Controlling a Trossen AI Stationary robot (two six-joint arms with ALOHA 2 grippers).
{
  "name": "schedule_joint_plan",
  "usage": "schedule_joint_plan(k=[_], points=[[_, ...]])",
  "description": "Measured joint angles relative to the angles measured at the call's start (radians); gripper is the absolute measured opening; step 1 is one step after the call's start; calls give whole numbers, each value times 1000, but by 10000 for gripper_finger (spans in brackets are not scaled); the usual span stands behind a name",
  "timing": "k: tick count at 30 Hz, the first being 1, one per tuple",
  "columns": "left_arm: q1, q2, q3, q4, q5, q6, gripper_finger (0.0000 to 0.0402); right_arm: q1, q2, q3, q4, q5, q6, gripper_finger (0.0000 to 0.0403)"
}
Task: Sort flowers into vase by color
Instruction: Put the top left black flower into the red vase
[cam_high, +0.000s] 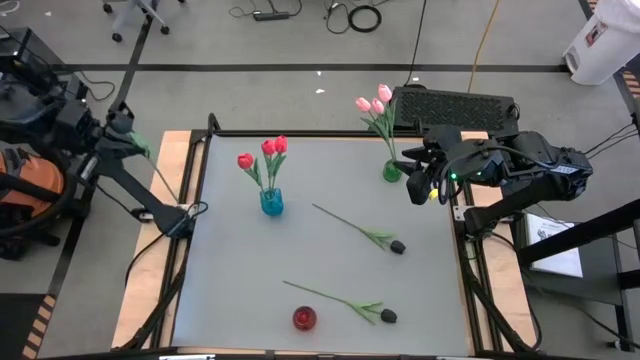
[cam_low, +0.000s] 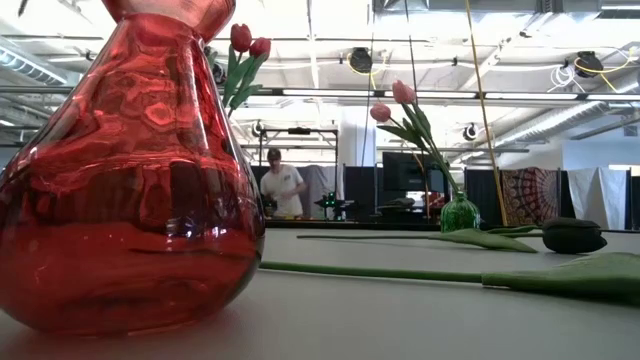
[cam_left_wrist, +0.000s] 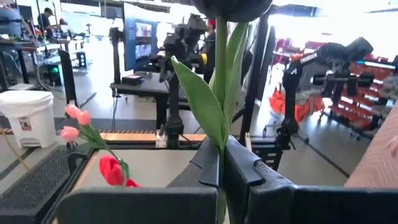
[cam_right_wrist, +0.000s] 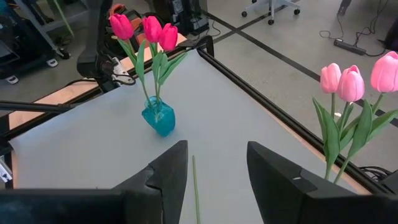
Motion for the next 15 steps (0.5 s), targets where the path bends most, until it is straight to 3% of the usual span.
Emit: schedule_joint_plan(k=[8, 15], points=[[0, -195, -345, 262, 7, -55, 4, 0, 0, 0, 0, 0, 0, 157], [0, -223, -653, 584, 30, -79, 13, 0, 0, 0, 0, 0, 0, 157]])
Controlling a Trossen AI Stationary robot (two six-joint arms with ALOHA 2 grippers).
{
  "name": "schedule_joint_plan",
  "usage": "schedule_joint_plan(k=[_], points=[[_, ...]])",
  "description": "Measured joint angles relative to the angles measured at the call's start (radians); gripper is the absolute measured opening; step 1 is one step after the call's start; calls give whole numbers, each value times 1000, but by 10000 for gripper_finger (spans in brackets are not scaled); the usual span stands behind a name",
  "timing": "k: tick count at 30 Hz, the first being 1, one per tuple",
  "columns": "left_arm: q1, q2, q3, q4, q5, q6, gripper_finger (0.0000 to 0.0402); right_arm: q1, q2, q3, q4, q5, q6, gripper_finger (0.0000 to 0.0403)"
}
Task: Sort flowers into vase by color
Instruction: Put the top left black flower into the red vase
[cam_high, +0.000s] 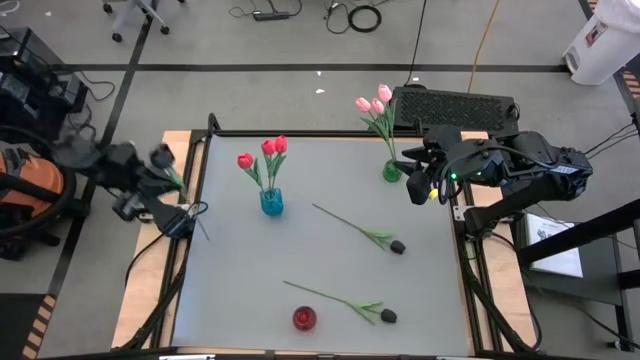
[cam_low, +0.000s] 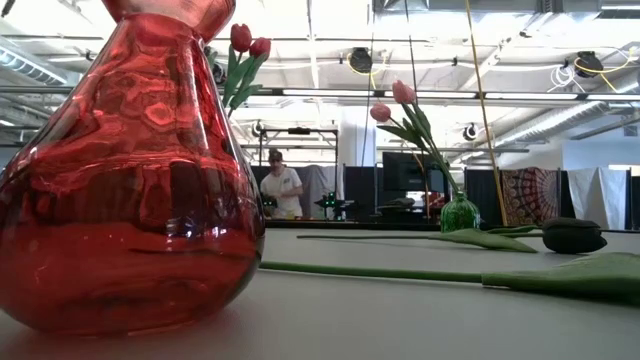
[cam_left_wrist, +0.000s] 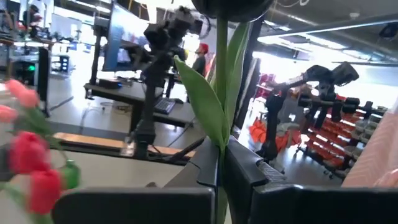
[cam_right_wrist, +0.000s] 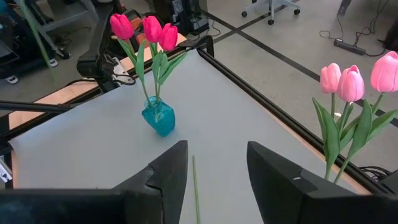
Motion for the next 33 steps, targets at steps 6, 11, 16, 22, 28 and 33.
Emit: schedule_joint_plan(k=[6, 11, 16, 22, 28, 33], points=[[0, 61, -222, 394, 59, -21, 15, 0, 0, 0, 0, 0, 0, 157], [0, 177, -320, 680, 77, -29, 16, 0, 0, 0, 0, 0, 0, 157], [0, 330, -324, 792, 131, -29, 17, 0, 0, 0, 0, 0, 0, 157], [0, 520, -324, 961, 146, -29, 17, 0, 0, 0, 0, 0, 0, 157], [25, 672, -324, 1127, 151, -28, 18, 0, 0, 0, 0, 0, 0, 157], [44, 762, -323, 1237, 155, -29, 18, 0, 0, 0, 0, 0, 0, 157]])
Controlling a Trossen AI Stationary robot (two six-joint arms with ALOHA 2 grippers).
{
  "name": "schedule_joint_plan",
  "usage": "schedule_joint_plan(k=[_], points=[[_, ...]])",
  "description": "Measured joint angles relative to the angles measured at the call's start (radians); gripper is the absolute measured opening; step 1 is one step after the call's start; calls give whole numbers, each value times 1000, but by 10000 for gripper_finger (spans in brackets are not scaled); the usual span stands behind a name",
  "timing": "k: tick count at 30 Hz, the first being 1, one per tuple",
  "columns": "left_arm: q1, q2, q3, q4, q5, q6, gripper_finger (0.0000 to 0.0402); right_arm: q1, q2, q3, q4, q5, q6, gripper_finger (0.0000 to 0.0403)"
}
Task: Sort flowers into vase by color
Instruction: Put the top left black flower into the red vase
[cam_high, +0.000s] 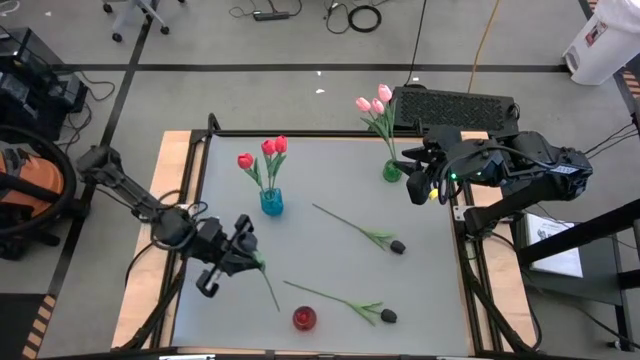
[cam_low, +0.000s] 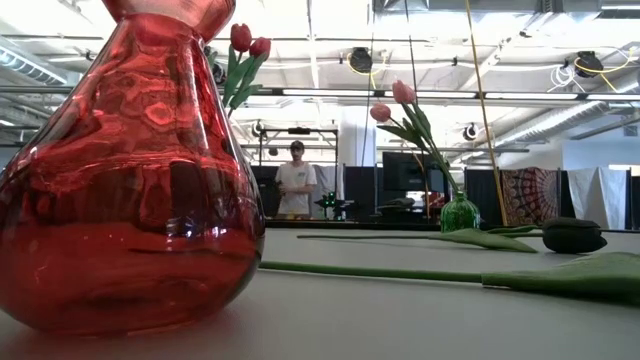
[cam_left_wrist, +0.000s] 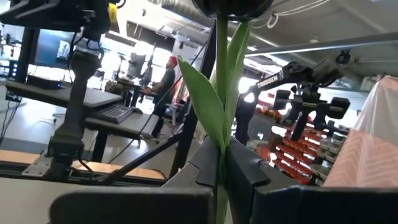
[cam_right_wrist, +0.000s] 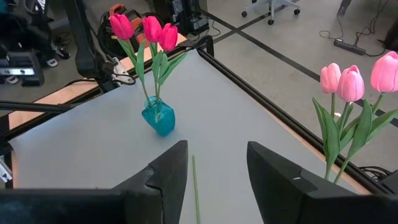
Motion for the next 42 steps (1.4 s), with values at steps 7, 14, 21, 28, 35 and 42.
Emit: schedule_joint_plan(k=[7, 14, 21, 28, 35, 42], points=[[10, 87, 0, 99, 40, 0, 18, 0, 0, 0, 0, 0, 0, 157], [18, 142, 1, 157, 40, 0, 18, 0, 0, 0, 0, 0, 0, 157], [61, 210, 60, 153, 41, 8, 18, 0, 0, 0, 0, 0, 0, 157], [76, 260, 75, 151, 42, 2, 18, 0, 0, 0, 0, 0, 0, 157], [76, 272, 75, 151, 43, 0, 18, 0, 0, 0, 0, 0, 0, 157], [76, 285, 75, 121, 69, 0, 18, 0, 0, 0, 0, 0, 0, 157]])
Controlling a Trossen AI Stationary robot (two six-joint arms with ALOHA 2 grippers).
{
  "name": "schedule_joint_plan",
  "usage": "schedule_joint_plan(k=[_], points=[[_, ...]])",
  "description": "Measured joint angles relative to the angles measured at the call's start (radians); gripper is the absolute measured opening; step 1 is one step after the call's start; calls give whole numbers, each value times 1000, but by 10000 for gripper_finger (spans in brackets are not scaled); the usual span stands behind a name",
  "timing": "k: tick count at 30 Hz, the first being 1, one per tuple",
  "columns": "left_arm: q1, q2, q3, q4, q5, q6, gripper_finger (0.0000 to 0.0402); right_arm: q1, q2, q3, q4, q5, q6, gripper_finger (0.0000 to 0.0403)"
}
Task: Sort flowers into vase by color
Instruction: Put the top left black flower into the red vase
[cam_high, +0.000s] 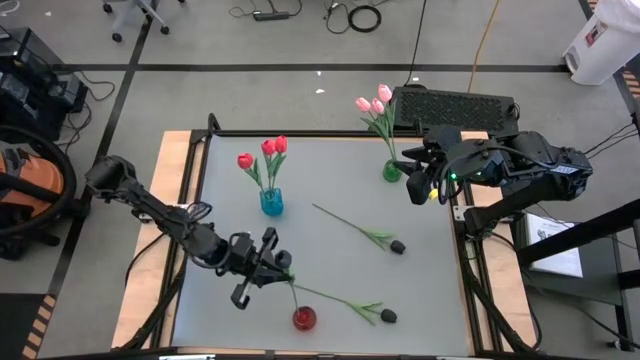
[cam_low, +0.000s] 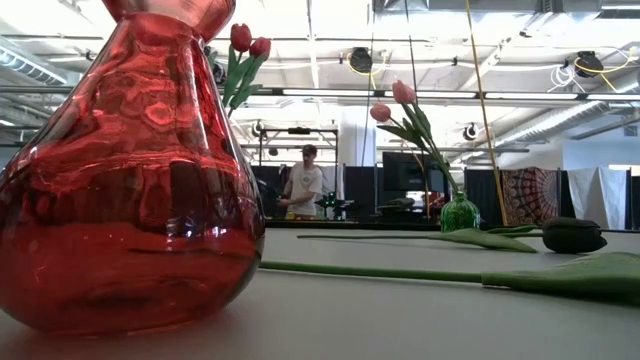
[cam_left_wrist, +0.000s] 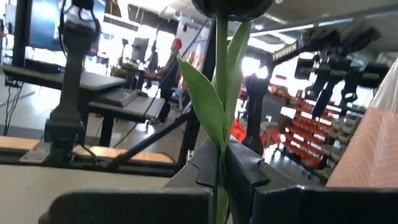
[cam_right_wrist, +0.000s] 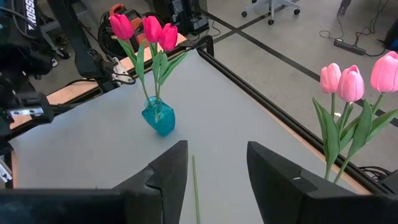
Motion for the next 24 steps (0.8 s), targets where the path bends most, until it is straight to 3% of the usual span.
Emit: schedule_joint_plan(k=[24], points=[[-3, 41, 0, -1, -9, -2, 18, 0, 0, 0, 0, 0, 0, 157]])
